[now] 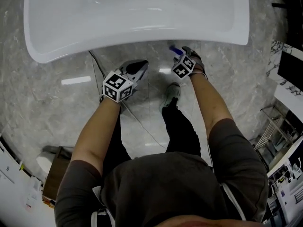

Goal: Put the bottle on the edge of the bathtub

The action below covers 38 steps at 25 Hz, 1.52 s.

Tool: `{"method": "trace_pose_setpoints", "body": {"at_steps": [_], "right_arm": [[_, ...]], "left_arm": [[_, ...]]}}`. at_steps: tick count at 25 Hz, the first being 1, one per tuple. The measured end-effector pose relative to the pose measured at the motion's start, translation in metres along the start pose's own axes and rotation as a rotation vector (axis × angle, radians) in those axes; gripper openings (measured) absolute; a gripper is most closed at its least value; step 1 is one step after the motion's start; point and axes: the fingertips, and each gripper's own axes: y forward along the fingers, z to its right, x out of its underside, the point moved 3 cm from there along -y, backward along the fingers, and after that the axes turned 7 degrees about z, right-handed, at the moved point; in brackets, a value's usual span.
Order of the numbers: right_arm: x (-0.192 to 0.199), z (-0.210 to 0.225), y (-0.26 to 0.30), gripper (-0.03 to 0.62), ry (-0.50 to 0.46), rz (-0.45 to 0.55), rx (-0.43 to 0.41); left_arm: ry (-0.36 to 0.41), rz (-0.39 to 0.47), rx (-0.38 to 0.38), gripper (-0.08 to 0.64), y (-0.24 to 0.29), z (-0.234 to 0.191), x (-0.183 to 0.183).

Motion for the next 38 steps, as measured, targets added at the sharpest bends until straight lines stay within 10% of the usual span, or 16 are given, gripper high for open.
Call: {"method": "trace_pose_setpoints", "body": {"at_steps": [11, 22, 30, 38], "right_arm": [[-0.111, 0.01, -0.315, 0.275, 0.173, 0.305, 0.044], [-0.245, 0.012, -0.651, 0.201, 0.323, 0.866, 0.072], [-0.282, 0.009, -0.777, 0.069, 0.332, 1.184, 0.062], [-0.277, 0.016, -0.821, -0.008, 0.371, 1.283, 0.068]], "left_arm": [[0.057, 0.081, 0.007, 0.011, -0.123, 0.143, -0.182], [0.223, 0.308, -0.035, 0.011, -0.282, 0.289, -0.381], [0.385, 0.448, -0.052, 0.011, -0.358, 0.357, -0.466], [0.387, 0.54, -0.07, 0.011, -0.387, 0.378, -0.492]]}}
